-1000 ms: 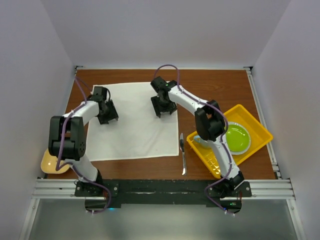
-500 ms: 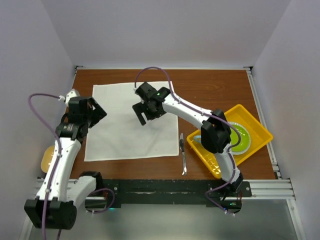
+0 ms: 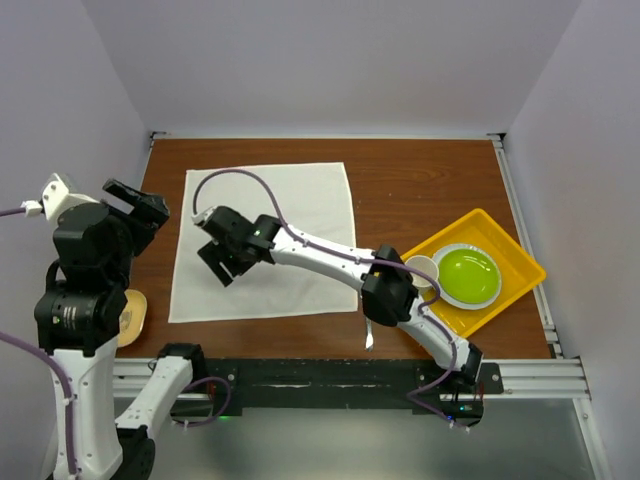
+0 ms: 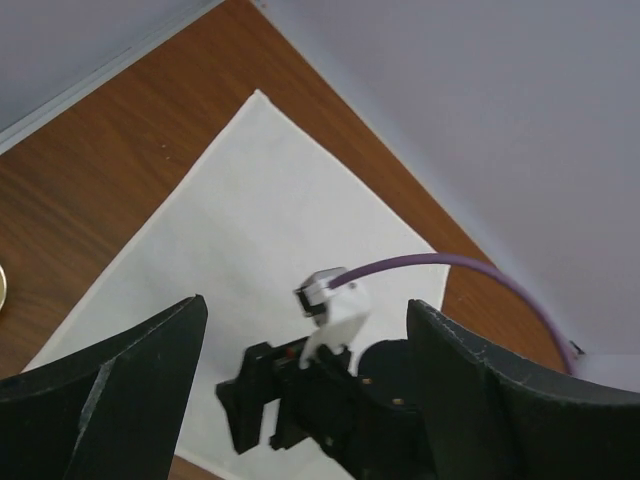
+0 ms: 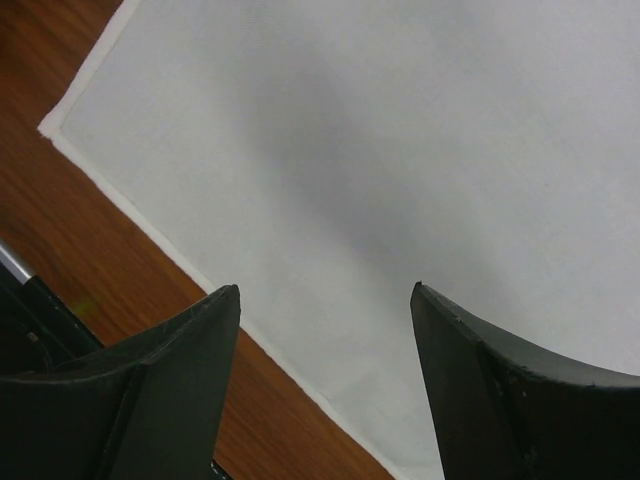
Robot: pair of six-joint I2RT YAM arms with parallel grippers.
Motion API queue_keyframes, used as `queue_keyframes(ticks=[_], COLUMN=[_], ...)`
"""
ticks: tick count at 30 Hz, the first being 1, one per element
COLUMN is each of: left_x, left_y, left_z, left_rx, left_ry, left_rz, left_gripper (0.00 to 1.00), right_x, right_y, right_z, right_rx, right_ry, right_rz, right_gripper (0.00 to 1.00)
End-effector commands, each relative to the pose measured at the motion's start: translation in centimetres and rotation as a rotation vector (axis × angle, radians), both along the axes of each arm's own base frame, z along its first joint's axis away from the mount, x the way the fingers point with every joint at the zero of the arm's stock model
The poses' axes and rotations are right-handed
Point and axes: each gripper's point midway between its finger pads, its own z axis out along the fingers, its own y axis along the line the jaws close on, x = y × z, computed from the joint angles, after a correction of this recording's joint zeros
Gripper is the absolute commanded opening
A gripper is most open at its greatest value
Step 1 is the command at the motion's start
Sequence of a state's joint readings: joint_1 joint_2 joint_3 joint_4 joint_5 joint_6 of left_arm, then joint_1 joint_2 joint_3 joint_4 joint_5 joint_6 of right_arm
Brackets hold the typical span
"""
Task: Fold the napkin, place the utensils inside, and roll it up
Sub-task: Flatten the napkin out, then fold the napkin
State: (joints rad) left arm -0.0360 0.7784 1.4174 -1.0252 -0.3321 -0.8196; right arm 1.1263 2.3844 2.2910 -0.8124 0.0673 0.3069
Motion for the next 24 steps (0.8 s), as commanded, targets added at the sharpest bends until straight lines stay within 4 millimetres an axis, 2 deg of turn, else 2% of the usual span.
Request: queue_keyframes(ticks=[1,3,4,6,7,8,9,10,11,12,13,14,15,16,17,18,19,20,21,22,23,24], left_x=[-0.7,-0.7,-0.7,-0.7,-0.7,-0.6,-1.2,-1.2,-1.2,-1.7,-2.2,-2.6,-3.0,-3.4,-3.5,-4.1,-4.2,-4.1,-4.5,-4.7,-4.6,-5.4], left_y=[-1.8,-2.3,-2.3,-2.7,-2.8,-2.6,-2.4,-2.2,-2.2,-2.1,-1.9,-1.5,-1.3,-1.1,-0.5,-0.1,0.2,0.4,0.6,0.8,1.1,1.4], left_z=[0.5,0.1,0.0,0.0,-0.3,-0.9,-2.5,-4.5,-6.0,-7.6,-10.2,-11.5,-14.1,-15.0,-16.0,-18.0,-19.0,-20.0,-22.0,-23.0,-23.9,-25.8], left_rx=[-0.057,-0.069,-0.068,-0.071,-0.073,-0.072,-0.078,-0.091,-0.094,-0.097,-0.122,-0.122,-0.128,-0.131,-0.112,-0.110,-0.101,-0.100,-0.099,-0.090,-0.087,-0.088], left_ry=[0.010,0.018,0.020,0.022,0.034,0.064,0.137,0.203,0.257,0.312,0.383,0.414,0.472,0.476,0.496,0.546,0.570,0.584,0.629,0.653,0.659,0.706], left_rz=[-0.085,-0.109,-0.112,-0.133,-0.136,-0.123,-0.105,-0.084,-0.077,-0.061,-0.026,0.009,0.034,0.052,0.090,0.122,0.149,0.164,0.185,0.205,0.226,0.269], left_gripper=[0.86,0.85,0.85,0.85,0.85,0.85,0.84,0.84,0.84,0.82,0.80,0.77,0.74,0.72,0.72,0.71,0.71,0.72,0.73,0.73,0.73,0.72], right_x=[-1.3,-2.7,-3.1,-4.6,-4.7,-5.2,-5.0,-4.7,-4.8,-4.8,-4.7,-4.5,-4.2,-3.9,-3.5,-3.1,-2.6,-1.7,-1.2,-0.7,0.3,0.9], right_y=[4.3,6.3,7.0,8.8,9.2,9.0,9.2,8.6,8.1,6.7,5.7,4.5,2.0,0.5,-2.5,-4.3,-5.8,-8.7,-10.1,-11.3,-13.7,-14.8], right_z=[2.4,2.4,1.3,1.7,1.5,0.2,1.3,1.3,3.1,1.4,1.4,1.6,1.4,1.6,-0.7,1.7,1.8,0.3,2.7,3.0,2.6,3.9], right_rx=[0.110,0.150,0.146,0.178,0.174,0.134,0.154,0.143,0.170,0.137,0.128,0.122,0.096,0.085,0.015,0.039,0.028,-0.019,0.020,0.015,-0.017,-0.004], right_ry=[-0.118,-0.146,-0.146,-0.176,-0.185,-0.165,-0.161,-0.147,-0.127,-0.066,-0.041,-0.018,0.030,0.055,0.107,0.099,0.099,0.111,0.090,0.086,0.089,0.075], right_rz=[0.081,0.138,0.160,0.218,0.220,0.202,0.166,0.125,0.094,0.041,0.009,-0.018,-0.080,-0.112,-0.154,-0.175,-0.200,-0.237,-0.252,-0.268,-0.296,-0.311], right_gripper=[0.75,0.79,0.85,0.90,0.91,0.91,0.91,0.90,0.88,0.88,0.87,0.87,0.85,0.84,0.81,0.80,0.80,0.80,0.80,0.80,0.80,0.80])
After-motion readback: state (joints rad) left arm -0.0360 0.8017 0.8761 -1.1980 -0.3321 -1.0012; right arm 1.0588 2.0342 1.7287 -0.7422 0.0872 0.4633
